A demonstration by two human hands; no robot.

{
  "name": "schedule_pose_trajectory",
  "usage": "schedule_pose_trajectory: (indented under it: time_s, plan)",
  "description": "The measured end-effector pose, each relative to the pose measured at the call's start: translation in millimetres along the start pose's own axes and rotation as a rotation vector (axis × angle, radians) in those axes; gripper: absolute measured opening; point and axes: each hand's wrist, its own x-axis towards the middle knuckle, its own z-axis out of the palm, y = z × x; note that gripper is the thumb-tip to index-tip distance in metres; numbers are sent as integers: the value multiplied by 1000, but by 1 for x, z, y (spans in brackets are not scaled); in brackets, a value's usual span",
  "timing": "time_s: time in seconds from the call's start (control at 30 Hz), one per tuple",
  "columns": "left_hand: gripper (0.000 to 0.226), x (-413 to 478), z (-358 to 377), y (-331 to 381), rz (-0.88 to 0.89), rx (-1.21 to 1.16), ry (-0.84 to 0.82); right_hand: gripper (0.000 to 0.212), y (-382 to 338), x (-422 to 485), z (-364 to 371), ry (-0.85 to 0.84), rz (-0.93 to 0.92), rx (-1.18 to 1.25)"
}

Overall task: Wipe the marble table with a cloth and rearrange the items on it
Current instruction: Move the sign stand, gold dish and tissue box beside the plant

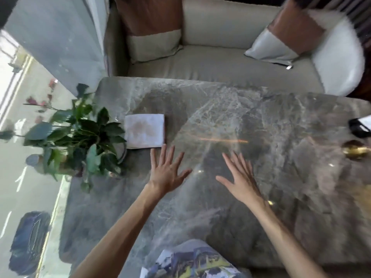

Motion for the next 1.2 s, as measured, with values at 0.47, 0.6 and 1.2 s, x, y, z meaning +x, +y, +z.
schedule_pose_trajectory:
  time_s: [0.47,0.6,1.2]
  plan:
    - [64,-47,74,252,9,2,5,73,240,-152,-42,-54,200,58]
    - [63,-61,78,306,-29,15,-40,71,277,-174,-68,-41,192,118]
    - [55,42,45,501,275,2,-99,65,435,-224,-210,246,363,439]
